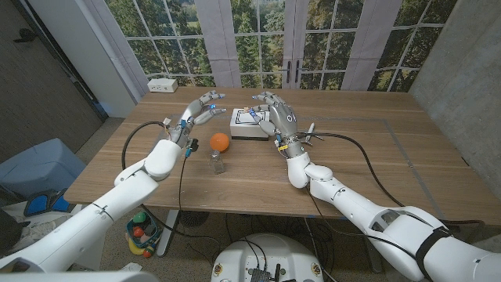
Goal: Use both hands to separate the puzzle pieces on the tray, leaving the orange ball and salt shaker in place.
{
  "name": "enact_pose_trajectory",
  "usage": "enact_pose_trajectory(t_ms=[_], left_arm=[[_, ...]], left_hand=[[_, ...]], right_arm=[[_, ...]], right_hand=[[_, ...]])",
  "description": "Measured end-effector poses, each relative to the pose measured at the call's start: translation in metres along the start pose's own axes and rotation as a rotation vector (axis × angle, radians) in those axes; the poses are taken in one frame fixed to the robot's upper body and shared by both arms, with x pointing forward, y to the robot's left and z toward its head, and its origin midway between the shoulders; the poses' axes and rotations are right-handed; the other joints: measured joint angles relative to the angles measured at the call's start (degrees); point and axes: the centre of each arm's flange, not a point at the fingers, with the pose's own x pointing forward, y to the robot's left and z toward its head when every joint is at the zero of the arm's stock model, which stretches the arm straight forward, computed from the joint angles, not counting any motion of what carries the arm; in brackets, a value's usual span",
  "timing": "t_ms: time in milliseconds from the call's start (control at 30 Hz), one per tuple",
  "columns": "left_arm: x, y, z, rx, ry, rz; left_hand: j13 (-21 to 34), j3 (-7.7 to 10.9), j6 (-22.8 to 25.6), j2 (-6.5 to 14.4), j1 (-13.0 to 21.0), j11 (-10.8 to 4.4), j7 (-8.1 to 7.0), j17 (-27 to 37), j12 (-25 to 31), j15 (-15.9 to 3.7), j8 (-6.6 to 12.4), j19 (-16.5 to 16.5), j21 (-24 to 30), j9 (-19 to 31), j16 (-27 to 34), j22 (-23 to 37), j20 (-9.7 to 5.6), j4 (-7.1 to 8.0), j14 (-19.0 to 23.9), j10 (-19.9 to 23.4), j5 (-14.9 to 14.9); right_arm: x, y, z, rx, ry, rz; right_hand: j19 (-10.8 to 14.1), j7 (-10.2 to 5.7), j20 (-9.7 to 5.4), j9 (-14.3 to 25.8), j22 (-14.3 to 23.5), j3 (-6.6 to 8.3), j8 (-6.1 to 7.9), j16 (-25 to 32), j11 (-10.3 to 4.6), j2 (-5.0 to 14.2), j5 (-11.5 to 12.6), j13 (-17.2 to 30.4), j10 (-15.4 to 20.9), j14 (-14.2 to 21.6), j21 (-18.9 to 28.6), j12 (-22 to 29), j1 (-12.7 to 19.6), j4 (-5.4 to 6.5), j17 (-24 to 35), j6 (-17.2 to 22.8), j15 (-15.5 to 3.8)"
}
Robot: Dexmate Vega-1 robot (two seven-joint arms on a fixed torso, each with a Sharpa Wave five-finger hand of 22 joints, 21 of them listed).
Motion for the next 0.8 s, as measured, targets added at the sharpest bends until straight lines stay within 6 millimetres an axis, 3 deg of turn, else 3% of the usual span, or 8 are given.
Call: enact_pose_trajectory(t_ms=[400, 633, 800], left_arm=[[0.0, -0.008, 0.008, 0.044, -0.047, 0.044], [0.005, -0.013, 0.006, 0.015, -0.064, 0.059], [0.01, -0.019, 0.001, -0.02, -0.061, 0.051]], left_hand=[[0.0, -0.58, 4.7, -1.2, 6.4, -1.52, -0.32, 0.0, 0.4, -0.74, 0.69, 2.4, -0.6, 0.2, 0.0, 0.0, -0.59, 0.11, 2.3, 2.6, 0.0], [0.0, -2.64, 6.2, -2.8, 8.2, -2.32, -0.28, 0.0, 0.4, -0.53, 0.69, 3.7, -0.8, 0.0, 0.0, 0.0, -1.86, 0.56, 3.4, 4.4, 0.0], [0.0, -5.77, 5.0, -4.1, 8.3, -1.69, -0.21, 0.0, 0.1, -0.55, -0.43, 3.6, -1.5, 0.0, 0.0, 0.3, -1.86, 0.84, 3.3, 3.8, 0.3]], right_arm=[[0.005, -0.009, 0.013, 0.016, 0.043, 0.006], [0.006, -0.011, 0.019, 0.025, 0.068, 0.026], [0.008, -0.012, 0.025, 0.031, 0.074, 0.034]], right_hand=[[0.0, 0.11, 0.0, -0.3, 0.0, 0.0, -0.11, -0.7, -0.3, -0.62, 0.0, 0.3, 0.3, 0.0, 0.0, 0.0, 0.0, 0.0, -0.4, 0.7, 0.0], [-0.7, 0.21, 0.09, -0.3, 0.0, 0.21, -0.12, -0.7, -0.1, -1.14, 0.0, 0.3, 0.5, 0.0, 0.0, 0.0, -0.5, 0.21, -0.4, 0.8, 0.0], [-0.7, 0.21, 0.1, -0.3, 0.0, 0.27, -0.34, -0.7, -0.31, -1.14, 0.0, 0.3, 0.7, 0.0, 0.0, 0.0, -0.5, 0.27, -0.6, 0.8, 0.0]])
